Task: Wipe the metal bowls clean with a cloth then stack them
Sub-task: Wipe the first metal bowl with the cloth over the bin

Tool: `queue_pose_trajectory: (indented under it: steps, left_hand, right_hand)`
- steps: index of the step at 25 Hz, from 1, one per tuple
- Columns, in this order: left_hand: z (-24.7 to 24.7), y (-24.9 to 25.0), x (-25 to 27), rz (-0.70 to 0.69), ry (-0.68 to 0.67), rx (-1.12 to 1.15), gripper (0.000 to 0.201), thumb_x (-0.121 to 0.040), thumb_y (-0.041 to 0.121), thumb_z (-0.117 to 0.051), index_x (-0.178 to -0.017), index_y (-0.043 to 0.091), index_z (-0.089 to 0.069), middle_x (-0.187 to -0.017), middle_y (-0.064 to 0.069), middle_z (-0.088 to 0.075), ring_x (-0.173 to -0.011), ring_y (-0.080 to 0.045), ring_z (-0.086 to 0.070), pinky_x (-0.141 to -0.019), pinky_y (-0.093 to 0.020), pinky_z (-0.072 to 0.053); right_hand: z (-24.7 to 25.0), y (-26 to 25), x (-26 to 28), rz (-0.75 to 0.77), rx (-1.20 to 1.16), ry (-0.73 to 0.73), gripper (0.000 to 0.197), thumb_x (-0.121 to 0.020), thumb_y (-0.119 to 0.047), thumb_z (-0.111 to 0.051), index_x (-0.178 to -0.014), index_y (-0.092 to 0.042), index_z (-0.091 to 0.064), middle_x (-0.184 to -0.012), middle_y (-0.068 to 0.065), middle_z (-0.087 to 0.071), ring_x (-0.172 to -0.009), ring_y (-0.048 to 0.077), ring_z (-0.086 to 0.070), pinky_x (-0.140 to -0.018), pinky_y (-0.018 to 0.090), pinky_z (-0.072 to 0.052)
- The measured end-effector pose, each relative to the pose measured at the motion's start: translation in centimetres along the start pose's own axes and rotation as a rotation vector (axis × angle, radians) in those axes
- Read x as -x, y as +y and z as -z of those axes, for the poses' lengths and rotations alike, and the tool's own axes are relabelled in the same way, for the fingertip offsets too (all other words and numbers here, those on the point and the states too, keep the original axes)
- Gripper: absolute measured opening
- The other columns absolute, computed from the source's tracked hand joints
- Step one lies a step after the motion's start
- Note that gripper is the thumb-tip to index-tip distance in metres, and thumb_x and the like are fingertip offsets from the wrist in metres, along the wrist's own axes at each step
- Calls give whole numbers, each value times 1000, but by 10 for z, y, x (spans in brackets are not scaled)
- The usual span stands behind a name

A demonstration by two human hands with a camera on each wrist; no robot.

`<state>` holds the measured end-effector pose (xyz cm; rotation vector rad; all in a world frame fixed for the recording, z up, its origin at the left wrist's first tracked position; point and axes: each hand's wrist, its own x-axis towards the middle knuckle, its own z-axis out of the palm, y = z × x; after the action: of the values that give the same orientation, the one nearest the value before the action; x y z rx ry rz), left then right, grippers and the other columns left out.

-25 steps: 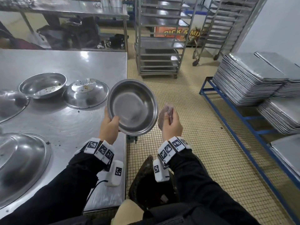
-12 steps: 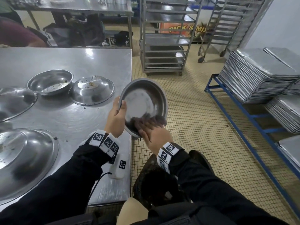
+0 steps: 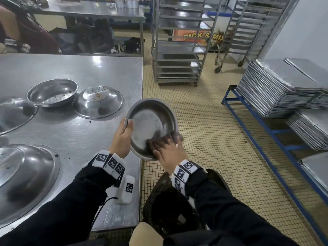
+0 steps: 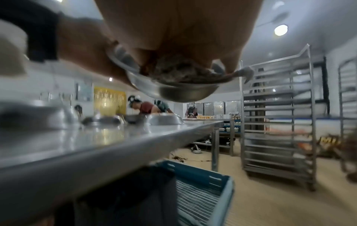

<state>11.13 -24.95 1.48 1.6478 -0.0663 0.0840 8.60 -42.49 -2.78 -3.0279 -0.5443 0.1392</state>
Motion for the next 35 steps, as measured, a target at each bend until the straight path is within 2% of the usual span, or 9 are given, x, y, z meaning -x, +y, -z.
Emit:
queue_pose_trajectory:
  steps: [4, 7, 10, 11, 13, 18, 23, 29, 35]
  left_hand:
    - [-8, -4, 15, 106, -50, -20, 21, -104, 34, -31, -109, 31, -51, -100, 4, -60, -91, -6, -58, -67, -12, -46]
    - [-11, 2, 9, 175, -92, -59, 27, -102, 43, -30, -118, 31, -47, -96, 0, -61, -84, -14, -61, -57, -20, -49]
    - [-5, 6, -2, 246, -126, -46, 40, -100, 49, -31, -121, 23, -53, -86, -7, -66, -71, -21, -66, -57, -28, -54]
    - [-2, 7, -4, 273, -141, -30, 41, -99, 51, -32, -116, 23, -56, -87, -9, -67, -73, -25, -67, -63, -34, -56]
    - [6, 9, -8, 317, -179, 5, 39, -97, 53, -36, -107, 25, -60, -90, -11, -69, -78, -28, -67, -71, -40, -55]
    - [19, 10, -16, 195, -216, 44, 50, -84, 52, -62, -127, 28, -51, -106, -4, -67, -94, -30, -67, -68, -29, -56]
    - [8, 6, -6, -44, -182, -30, 79, -82, 33, -62, -148, 30, -18, -126, 8, -52, -110, -1, -58, -88, -24, -53]
    - [5, 4, -3, -60, -71, -43, 74, -91, -8, -46, -146, 33, -19, -119, 6, -50, -105, -3, -54, -74, -10, -51]
    - [16, -1, -4, -20, -8, -139, 45, -103, 26, -38, -146, 32, -25, -120, -6, -56, -102, -22, -58, -83, -30, -48]
  right_hand:
    - [-4, 36, 3, -155, 72, -40, 58, -101, -40, -16, -150, -18, 6, -156, 4, 17, -138, 25, 30, -117, 51, 3]
    - [2, 50, -5, -184, -57, 75, 62, -102, -34, -20, -145, -14, 20, -149, 5, 32, -138, 26, 27, -119, 44, -8]
    - [19, 55, -18, -231, -395, 304, 62, -101, -31, -35, -151, -18, -1, -157, 7, -11, -133, 23, -36, -100, 28, -43]
    - [26, 58, -21, -262, -514, 392, 57, -99, -30, -41, -150, -18, -18, -142, 7, -42, -108, 15, -55, -87, 26, -51]
    - [37, 63, -25, -311, -668, 445, 36, -96, -28, -50, -130, -16, -48, -96, -1, -64, -77, 12, -61, -75, 30, -56]
    - [38, 53, -26, -492, -905, 501, 15, -94, -19, -55, -104, -9, -60, -80, -3, -61, -66, 6, -58, -54, 14, -45]
    - [39, 30, -25, -606, -1150, 656, 11, -94, -18, -54, -100, -10, -59, -81, -7, -59, -71, 5, -59, -57, 13, -45]
    - [32, 26, -10, -576, -1354, 447, 16, -100, -27, -43, -106, -23, -57, -95, -7, -64, -89, 12, -64, -80, 39, -57]
    - [25, 15, 0, -439, -938, 513, 29, -97, -29, -46, -120, -14, -55, -107, -4, -59, -95, 8, -55, -87, 27, -50]
